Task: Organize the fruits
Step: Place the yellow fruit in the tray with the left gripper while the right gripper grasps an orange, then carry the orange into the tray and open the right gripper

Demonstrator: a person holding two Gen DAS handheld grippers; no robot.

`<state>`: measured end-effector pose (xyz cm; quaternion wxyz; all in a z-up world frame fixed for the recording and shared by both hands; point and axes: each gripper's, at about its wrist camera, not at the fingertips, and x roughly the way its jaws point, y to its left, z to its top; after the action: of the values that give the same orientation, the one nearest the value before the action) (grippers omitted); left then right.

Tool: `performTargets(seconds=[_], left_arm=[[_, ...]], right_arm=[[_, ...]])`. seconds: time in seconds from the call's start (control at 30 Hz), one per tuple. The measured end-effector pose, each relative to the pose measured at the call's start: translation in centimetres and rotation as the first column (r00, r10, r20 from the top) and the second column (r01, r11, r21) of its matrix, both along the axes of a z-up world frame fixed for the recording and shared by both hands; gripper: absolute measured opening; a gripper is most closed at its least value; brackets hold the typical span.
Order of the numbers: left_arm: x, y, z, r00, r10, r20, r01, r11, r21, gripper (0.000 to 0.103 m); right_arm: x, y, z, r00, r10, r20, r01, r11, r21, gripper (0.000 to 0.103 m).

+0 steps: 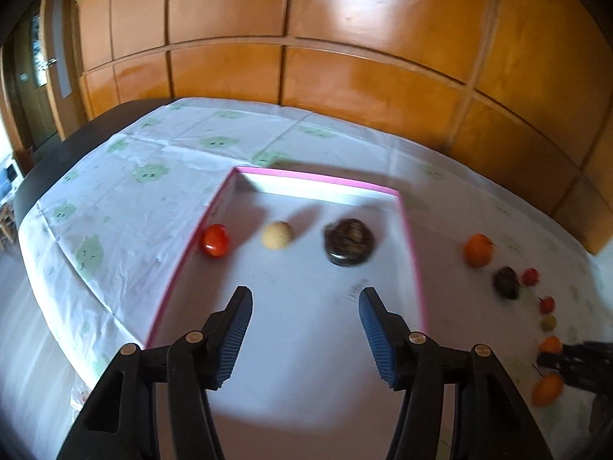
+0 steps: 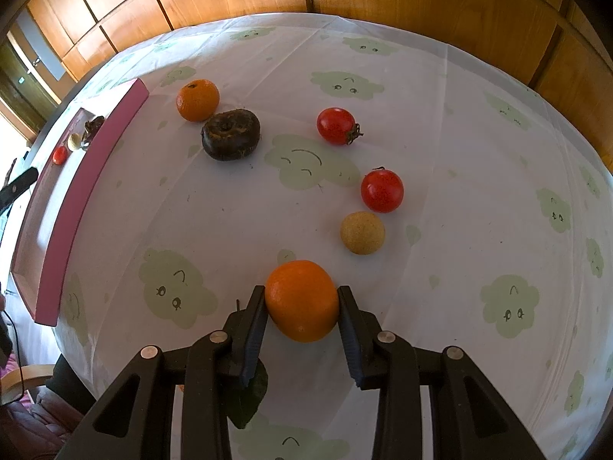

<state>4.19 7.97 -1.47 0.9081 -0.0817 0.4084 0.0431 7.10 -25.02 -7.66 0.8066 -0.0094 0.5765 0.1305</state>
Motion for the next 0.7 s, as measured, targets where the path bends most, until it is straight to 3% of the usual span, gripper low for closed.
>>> performTargets(seconds=[0.23, 0.7], left_arm=[[-1.0, -1.8, 0.2, 0.999, -0.051, -0.004, 0.051, 0.999, 0.002, 0.062], [-1.8, -2.0, 0.2, 0.999, -0.052, -0.014, 0.052, 0.999, -0.003, 0.069]], right_arm=[[-0.2, -0.2, 0.4, 1.000, 0.007, 0.016, -0.007, 1.000, 0.010, 0.036], [-0.9, -0.7, 2.7, 0.995, 0.005, 0.097, -0.011, 0.998, 0.068, 0.036]])
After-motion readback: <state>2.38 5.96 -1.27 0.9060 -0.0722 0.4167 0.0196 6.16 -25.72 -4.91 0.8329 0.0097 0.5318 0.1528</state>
